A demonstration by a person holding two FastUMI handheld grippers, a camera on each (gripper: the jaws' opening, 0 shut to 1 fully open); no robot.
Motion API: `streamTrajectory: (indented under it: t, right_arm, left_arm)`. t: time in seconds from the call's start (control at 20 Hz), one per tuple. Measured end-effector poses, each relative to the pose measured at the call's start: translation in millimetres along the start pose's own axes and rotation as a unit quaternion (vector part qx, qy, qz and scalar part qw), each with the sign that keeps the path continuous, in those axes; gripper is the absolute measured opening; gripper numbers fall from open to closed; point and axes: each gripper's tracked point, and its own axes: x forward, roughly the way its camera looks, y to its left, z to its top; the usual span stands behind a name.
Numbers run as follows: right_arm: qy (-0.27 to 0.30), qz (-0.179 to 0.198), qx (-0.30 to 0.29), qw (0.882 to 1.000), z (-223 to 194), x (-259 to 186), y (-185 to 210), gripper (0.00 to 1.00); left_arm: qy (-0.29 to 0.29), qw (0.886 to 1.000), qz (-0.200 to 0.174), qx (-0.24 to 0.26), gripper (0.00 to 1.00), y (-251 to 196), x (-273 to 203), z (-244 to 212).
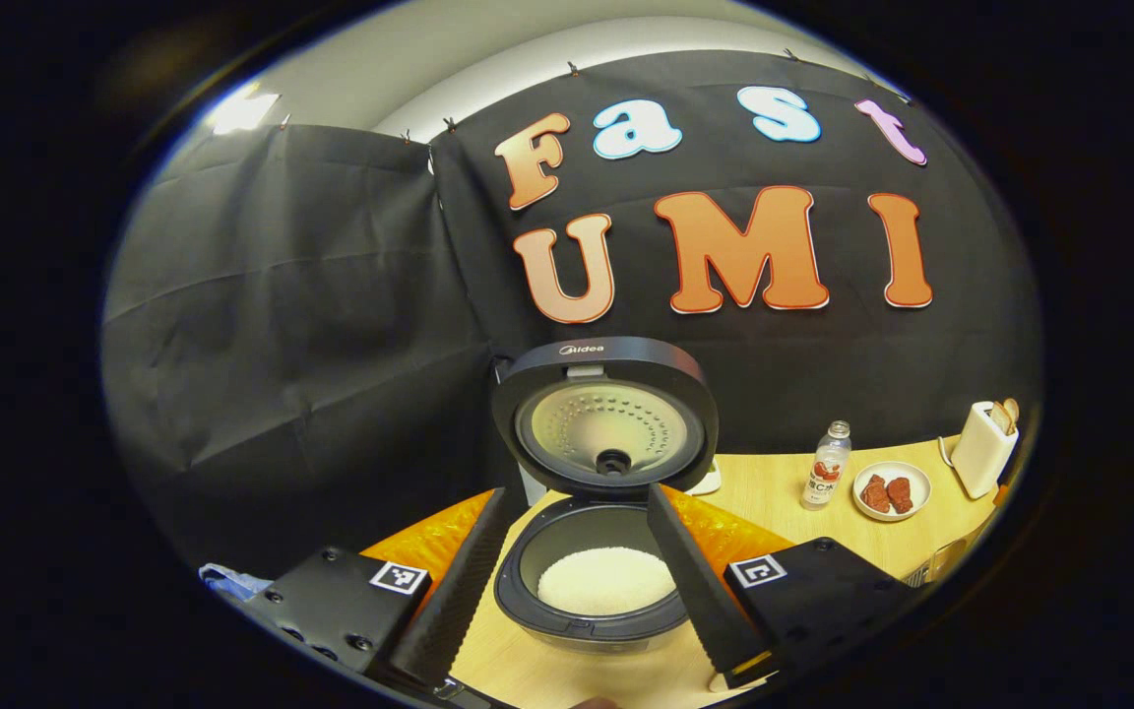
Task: Close the left gripper, press the button to open the rice cooker; take a wooden spoon from the chopstick holder with the right hand, scoop a spoonful of rice and pour it into the rice cooker, then put the wooden spoon back into the chopstick holder.
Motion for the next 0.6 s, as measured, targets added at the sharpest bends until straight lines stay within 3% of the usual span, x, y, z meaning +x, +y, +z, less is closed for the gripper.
streamTrajectory:
  t: [0.3, 0.4, 0.6]
  right_arm:
    - [0.019, -0.009, 0.000, 1.000, -22, 8, -10, 0.13]
    - [0.027, -0.015, 0.005, 1.000, -26, 7, -15, 0.15]
    - [0.080, -0.028, 0.017, 0.996, -44, -1, -23, 0.20]
  left_arm:
    - [-0.024, 1.000, 0.004, 0.000, 0.96, 7, 9, 31]
    - [-0.033, 0.999, -0.004, -0.003, 1.00, 4, 11, 42]
    - [-0.053, 0.998, -0.022, -0.009, 1.00, -2, 18, 69]
